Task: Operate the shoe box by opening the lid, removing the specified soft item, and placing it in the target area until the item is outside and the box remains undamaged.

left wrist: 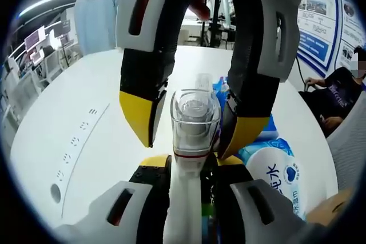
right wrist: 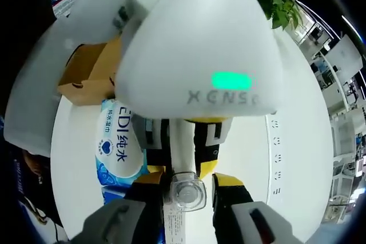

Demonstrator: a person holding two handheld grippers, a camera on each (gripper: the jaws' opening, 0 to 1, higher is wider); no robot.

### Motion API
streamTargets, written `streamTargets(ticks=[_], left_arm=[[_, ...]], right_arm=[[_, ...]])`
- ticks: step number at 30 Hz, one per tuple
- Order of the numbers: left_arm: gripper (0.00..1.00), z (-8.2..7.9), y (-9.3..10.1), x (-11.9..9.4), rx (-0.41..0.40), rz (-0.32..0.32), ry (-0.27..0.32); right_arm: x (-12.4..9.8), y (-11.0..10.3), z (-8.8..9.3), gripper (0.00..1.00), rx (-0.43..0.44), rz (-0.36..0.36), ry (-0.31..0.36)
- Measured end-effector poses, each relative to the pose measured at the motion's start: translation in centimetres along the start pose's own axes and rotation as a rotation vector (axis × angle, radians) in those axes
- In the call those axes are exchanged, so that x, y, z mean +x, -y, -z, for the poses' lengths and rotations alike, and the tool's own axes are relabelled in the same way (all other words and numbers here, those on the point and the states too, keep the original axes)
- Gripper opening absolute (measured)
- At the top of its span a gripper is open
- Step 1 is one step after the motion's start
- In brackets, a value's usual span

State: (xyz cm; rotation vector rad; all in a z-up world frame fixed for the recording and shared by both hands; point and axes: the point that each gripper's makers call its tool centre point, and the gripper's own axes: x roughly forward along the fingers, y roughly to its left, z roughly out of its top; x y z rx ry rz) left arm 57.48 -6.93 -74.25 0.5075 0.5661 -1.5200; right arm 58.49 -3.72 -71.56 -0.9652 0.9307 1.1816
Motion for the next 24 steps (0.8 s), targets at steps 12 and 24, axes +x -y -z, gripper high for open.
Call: streamTargets(ticks=[12, 24], left_arm=[[0.37, -0.4, -0.4, -1.3, 0.022, -0.014, 0.0], [0.42, -1.2, -1.1, -5.0, 0.022, -0.064, 0.02]], right_arm=[[-0.9, 0.3, 0.3, 0.39, 0.041, 0.028, 0.027], [-3.2, 0.3, -0.5, 0.43, 0.084, 0.083, 0.075]])
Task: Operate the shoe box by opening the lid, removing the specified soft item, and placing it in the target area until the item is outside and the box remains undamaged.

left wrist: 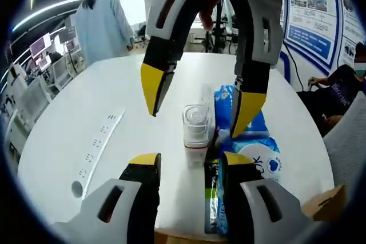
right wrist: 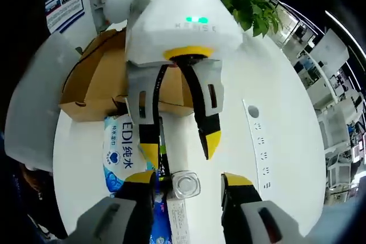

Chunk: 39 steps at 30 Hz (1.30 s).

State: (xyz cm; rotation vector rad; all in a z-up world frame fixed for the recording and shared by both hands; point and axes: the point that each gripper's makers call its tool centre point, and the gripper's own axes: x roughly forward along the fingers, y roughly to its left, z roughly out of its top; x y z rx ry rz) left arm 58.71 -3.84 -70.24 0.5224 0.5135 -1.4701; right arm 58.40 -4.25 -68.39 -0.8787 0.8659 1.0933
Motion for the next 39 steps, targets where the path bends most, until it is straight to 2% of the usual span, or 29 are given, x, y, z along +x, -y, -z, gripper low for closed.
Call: streamTargets(ticks=[4, 8, 11, 15, 17, 25, 28, 33, 35, 39], left_arm=[[0.43, -0.6, -0.1, -1.8, 0.011, -0.023, 0.01], [0.42, -1.2, -0.7, -3.9, -0.023, -0.073, 0.04], [0.42, -1.8, -0.5, -5.6, -0.036, -0.092, 0.065], [0.43, -1.8, -0.1, -7.4, -0.032, -0.112, 0.073], [0.43, -1.6, 0.3, -8.7, -0.036, -0.122, 0.078], [0.43, 0.0, 1.5, -12.9, -0.031, -0.165, 0.076], [0.43, 0.6, 1.9, -14.7, -0.036, -0.182, 0.076], [0.43, 1.8, 2.3, -17.4, -0.047, -0.211, 0.067], [0.43, 2.1, 2.0, -18.4, -0.056, -0.227, 0.075], [0.43, 2.5, 2.9, -20.6, -0.084, -0.252, 0.095]], right_arm=[[-1.4, -0.2, -1.2, 0.45, 0.04, 0.028, 0.046], [-2.4, -0.3, -2.1, 0.46, 0.068, 0.051, 0.08], [-3.3, -0.5, -3.0, 0.46, 0.09, 0.073, 0.107], [-4.1, -0.8, -4.2, 0.5, 0.137, 0.102, 0.151], [-4.5, -0.6, -5.0, 0.5, 0.173, 0.12, 0.201], [-5.4, -3.1, -6.6, 0.53, 0.239, 0.135, 0.265], [-5.5, -2.9, -7.5, 0.53, 0.278, 0.142, 0.311], [-6.3, -4.0, -9.4, 0.54, 0.331, 0.158, 0.388], [-6.5, -4.5, -10.0, 0.55, 0.341, 0.161, 0.407], [-6.9, -5.2, -11.3, 0.56, 0.358, 0.157, 0.452]])
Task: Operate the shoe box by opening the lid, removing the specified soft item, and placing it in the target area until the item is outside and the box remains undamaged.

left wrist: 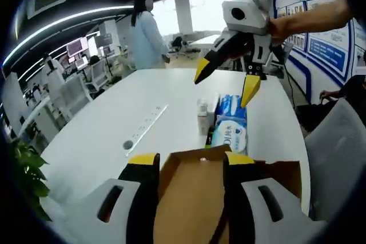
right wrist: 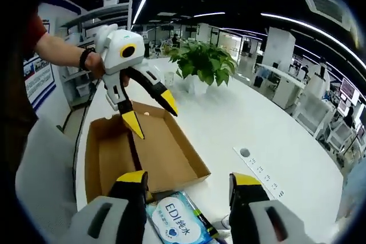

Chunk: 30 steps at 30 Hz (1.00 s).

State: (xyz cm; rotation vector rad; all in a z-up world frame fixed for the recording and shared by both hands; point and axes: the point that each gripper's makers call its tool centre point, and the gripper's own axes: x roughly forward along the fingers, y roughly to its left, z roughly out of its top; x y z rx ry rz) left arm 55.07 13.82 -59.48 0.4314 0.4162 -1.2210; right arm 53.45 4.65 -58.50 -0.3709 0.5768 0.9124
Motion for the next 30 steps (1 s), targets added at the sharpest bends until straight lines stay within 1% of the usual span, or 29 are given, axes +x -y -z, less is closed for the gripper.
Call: streamTargets(ticks=[4, 7, 11, 16, 17, 19, 25, 26, 27, 30], left_arm=[[0.44, 0.9, 0.7, -1.8, -0.006, -0.012, -0.008], [0.44, 1.2, 0.9, -3.0, -0.01, -0.021, -0.008], [0.45, 1.7, 0.8, -4.3, -0.012, -0.035, -0.003], [0.45, 2.2, 1.1, -6.0, -0.026, -0.059, 0.004], [0.45, 2.4, 1.1, -6.7, -0.039, -0.071, 0.012], [0.45, 2.7, 1.0, -7.4, -0.054, -0.084, 0.019], [0.47, 4.2, 0.8, -10.0, -0.111, -0.13, 0.038], [0.47, 4.3, 0.8, -10.1, -0.114, -0.132, 0.039], [0.48, 4.9, 0.9, -10.8, -0.133, -0.142, 0.04], [0.49, 6.3, 0.9, -12.0, -0.153, -0.161, 0.034]], right_arm=[[0.0, -1.0, -0.9, 0.56, 0.033, 0.006, 0.044], [0.1, -1.9, -1.0, 0.56, 0.044, 0.005, 0.055], [0.1, -2.8, -0.9, 0.56, 0.039, 0.004, 0.058], [-0.2, -3.4, -0.6, 0.56, 0.072, 0.011, 0.076], [-0.4, -3.7, -0.6, 0.56, 0.079, 0.013, 0.081], [-0.6, -4.0, -0.5, 0.57, 0.084, 0.017, 0.085], [-1.2, -4.6, -0.4, 0.59, 0.123, 0.033, 0.12], [-1.2, -4.8, -0.3, 0.59, 0.123, 0.035, 0.12], [-1.3, -4.9, -0.3, 0.59, 0.123, 0.037, 0.119], [-1.5, -5.2, 0.0, 0.61, 0.132, 0.043, 0.126]])
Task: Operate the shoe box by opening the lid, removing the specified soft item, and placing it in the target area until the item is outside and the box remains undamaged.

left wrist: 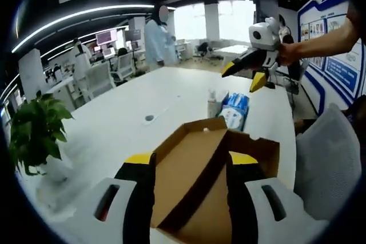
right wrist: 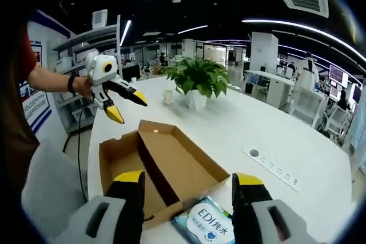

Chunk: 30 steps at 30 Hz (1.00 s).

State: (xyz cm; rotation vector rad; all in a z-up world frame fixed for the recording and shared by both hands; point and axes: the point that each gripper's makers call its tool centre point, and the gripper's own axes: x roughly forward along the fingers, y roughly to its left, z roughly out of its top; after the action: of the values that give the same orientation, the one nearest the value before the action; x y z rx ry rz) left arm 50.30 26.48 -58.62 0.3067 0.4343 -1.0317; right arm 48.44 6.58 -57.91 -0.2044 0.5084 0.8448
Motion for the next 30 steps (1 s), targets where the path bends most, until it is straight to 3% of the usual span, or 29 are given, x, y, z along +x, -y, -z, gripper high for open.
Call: streamTargets(ticks=[10, 20, 30], left_arm=[[0.5, 3.4, -1.0, -4.0, -0.062, -0.079, -0.013], [0.5, 5.1, -1.6, -7.0, -0.119, -0.143, 0.002], [0.5, 7.6, -0.4, -9.8, -0.178, -0.194, 0.0]], right_arm=[[-1.1, -0.8, 0.7, 0.64, 0.049, 0.03, 0.036], [-2.0, -2.6, 2.2, 0.68, 0.078, 0.037, 0.039], [-3.2, -3.4, 3.7, 0.69, 0.117, 0.062, 0.051]])
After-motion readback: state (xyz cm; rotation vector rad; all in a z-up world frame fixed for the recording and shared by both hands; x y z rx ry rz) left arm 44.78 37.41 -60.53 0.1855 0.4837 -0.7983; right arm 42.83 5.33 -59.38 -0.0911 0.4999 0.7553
